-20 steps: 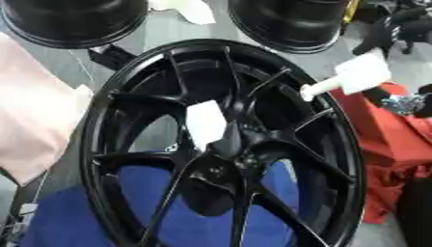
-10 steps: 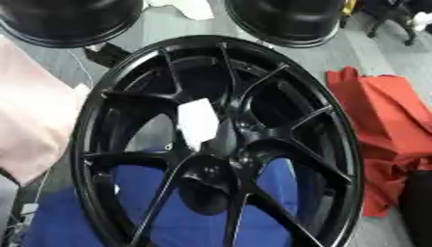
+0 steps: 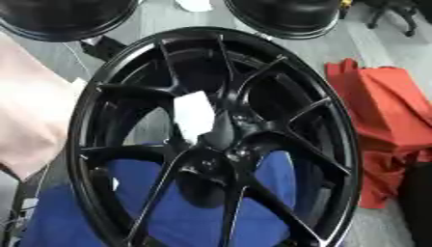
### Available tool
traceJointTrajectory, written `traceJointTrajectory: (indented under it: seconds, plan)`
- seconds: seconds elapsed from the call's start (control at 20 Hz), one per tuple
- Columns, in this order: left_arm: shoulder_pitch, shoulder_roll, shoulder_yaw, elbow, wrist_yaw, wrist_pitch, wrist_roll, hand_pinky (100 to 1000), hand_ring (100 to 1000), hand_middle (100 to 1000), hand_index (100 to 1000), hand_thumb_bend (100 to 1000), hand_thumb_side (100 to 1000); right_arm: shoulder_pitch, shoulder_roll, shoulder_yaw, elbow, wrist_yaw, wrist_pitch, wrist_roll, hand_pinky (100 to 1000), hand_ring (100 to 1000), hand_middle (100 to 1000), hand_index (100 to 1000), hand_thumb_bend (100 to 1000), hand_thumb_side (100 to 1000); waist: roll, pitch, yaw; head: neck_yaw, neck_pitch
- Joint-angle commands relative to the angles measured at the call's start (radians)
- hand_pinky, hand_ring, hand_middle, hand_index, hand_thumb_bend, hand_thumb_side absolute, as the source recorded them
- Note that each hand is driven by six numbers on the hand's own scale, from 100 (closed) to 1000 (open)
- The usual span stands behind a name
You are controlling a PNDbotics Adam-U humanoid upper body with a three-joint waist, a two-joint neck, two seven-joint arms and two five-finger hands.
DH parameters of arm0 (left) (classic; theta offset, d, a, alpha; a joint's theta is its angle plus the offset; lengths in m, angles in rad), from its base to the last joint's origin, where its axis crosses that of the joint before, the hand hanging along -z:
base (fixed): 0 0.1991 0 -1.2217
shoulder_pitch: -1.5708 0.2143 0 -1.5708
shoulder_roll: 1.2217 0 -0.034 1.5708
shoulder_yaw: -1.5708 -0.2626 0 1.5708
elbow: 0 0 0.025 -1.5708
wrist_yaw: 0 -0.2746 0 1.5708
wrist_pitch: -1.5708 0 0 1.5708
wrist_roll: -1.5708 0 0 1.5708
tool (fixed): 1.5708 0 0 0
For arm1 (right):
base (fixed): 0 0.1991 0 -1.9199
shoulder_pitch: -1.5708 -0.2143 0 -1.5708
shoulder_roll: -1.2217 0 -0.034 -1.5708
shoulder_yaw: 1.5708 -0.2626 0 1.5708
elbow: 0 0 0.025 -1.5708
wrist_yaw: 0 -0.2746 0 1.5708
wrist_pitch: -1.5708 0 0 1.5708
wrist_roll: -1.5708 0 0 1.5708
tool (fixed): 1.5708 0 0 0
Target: Pull the pin out of the wheel hub.
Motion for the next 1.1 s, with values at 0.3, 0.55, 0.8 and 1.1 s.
traceJointTrajectory:
  seconds: [0.3, 0.55, 0.8, 1.1]
  plan:
    - [-0.013, 0.024, 0.015, -0.015, -0.008, -0.008, 0.003, 834, 597, 545, 671, 100, 691, -0.074, -0.004, -0.068, -0.137, -0.024, 0.024, -0.145, 765, 605, 762, 786, 248, 178, 0.010, -0.007, 0.003, -0.025, 0.015]
    - [-0.021, 0.022, 0.011, -0.015, -0.008, -0.011, -0.001, 833, 596, 544, 670, 100, 688, -0.109, 0.025, 0.001, -0.341, -0.146, 0.083, -0.340, 678, 490, 666, 709, 100, 233, 0.016, -0.004, 0.012, -0.040, 0.014]
    - [-0.028, 0.021, 0.008, -0.015, -0.008, -0.014, -0.007, 833, 597, 544, 670, 100, 686, -0.142, 0.042, 0.094, -0.503, -0.170, 0.129, -0.347, 673, 479, 646, 693, 100, 228, 0.017, -0.004, 0.025, -0.055, 0.013]
    - [-0.031, 0.021, 0.006, -0.015, -0.009, -0.017, -0.010, 833, 596, 543, 670, 100, 686, -0.177, 0.067, 0.164, -0.612, -0.148, 0.164, -0.276, 680, 482, 645, 693, 100, 250, 0.017, -0.002, 0.036, -0.058, 0.008]
